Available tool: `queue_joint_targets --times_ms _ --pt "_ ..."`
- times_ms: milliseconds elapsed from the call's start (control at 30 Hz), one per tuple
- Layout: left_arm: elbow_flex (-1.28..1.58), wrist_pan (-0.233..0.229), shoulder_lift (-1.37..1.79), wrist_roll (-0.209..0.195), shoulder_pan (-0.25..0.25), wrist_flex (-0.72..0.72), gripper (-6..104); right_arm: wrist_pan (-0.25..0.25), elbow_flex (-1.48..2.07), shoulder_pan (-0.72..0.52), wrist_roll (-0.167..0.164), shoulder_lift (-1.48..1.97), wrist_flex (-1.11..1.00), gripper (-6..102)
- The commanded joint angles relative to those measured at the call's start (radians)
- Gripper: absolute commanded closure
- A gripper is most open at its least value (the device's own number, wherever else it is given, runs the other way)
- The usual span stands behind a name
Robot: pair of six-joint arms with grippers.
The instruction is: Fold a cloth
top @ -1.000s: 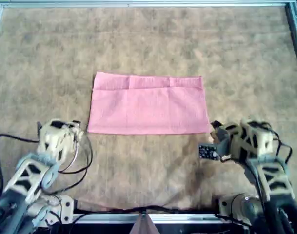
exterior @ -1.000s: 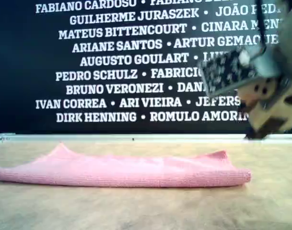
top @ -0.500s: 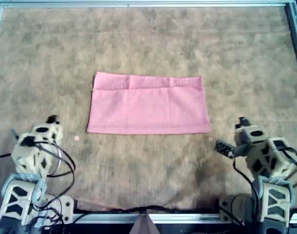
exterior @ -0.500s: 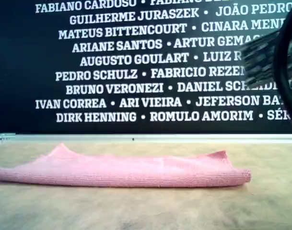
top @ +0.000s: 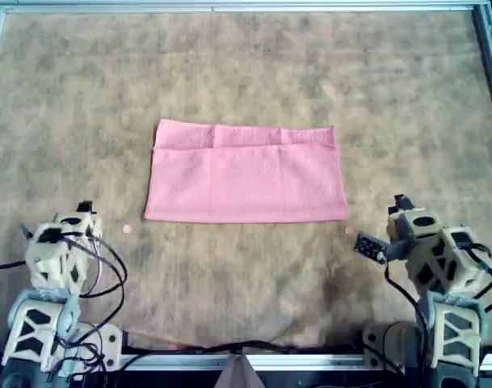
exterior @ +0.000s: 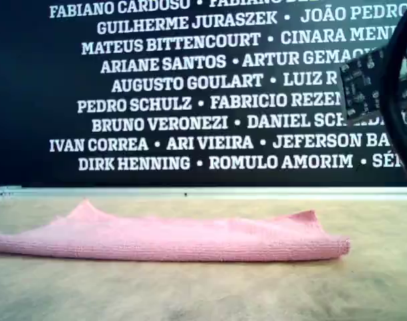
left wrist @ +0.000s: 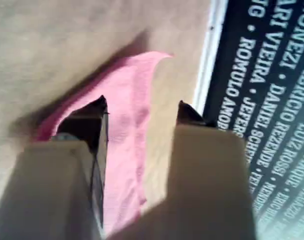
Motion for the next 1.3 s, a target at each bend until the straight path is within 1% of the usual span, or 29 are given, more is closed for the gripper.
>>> queue_joint_targets --times_ms 0,67,100,200,300,333,467,600,733,933,1267 --pt "-0.003 -0.006 0.014 0.003 0.009 -0.020 47 -0.006 -0.009 0.046 0.000 0.020 0.003 25" --pt "-0.003 -0.006 0.014 0.003 0.009 -0.020 47 -0.005 -0.011 0.095 0.000 -0.002 0.008 25" --pt "-0.003 -0.006 0.014 0.003 0.009 -0.020 47 0.005 -0.021 0.126 0.000 -0.034 0.017 25" --pt "-0.003 -0.006 -0.002 0.003 0.009 -0.020 47 0.009 -0.063 0.212 0.000 -0.164 0.032 25" --pt "-0.003 0.003 -0.003 0.003 0.009 -0.018 47 0.009 -0.146 0.253 -0.005 -0.330 0.021 25" --pt "-0.003 -0.005 -0.003 0.003 0.011 -0.018 47 0.009 -0.176 0.256 -0.011 -0.387 0.021 25" --pt "-0.003 -0.005 -0.003 0.003 0.020 -0.018 47 0.009 -0.304 0.256 -0.031 -0.640 0.032 25" --pt "-0.003 -0.005 -0.003 0.003 0.021 -0.018 47 0.008 -0.416 0.256 -0.032 -0.890 0.023 25" --pt "-0.003 -0.005 -0.003 0.003 0.021 -0.018 47 -0.005 -0.520 0.256 -0.032 -1.091 0.020 25" --pt "-0.003 -0.005 -0.005 0.003 0.021 -0.018 47 -0.005 -0.627 0.256 -0.032 -1.233 0.017 25" --pt "-0.003 -0.005 -0.005 0.003 0.021 -0.018 47 -0.005 -0.741 0.258 -0.032 -1.312 0.017 25"
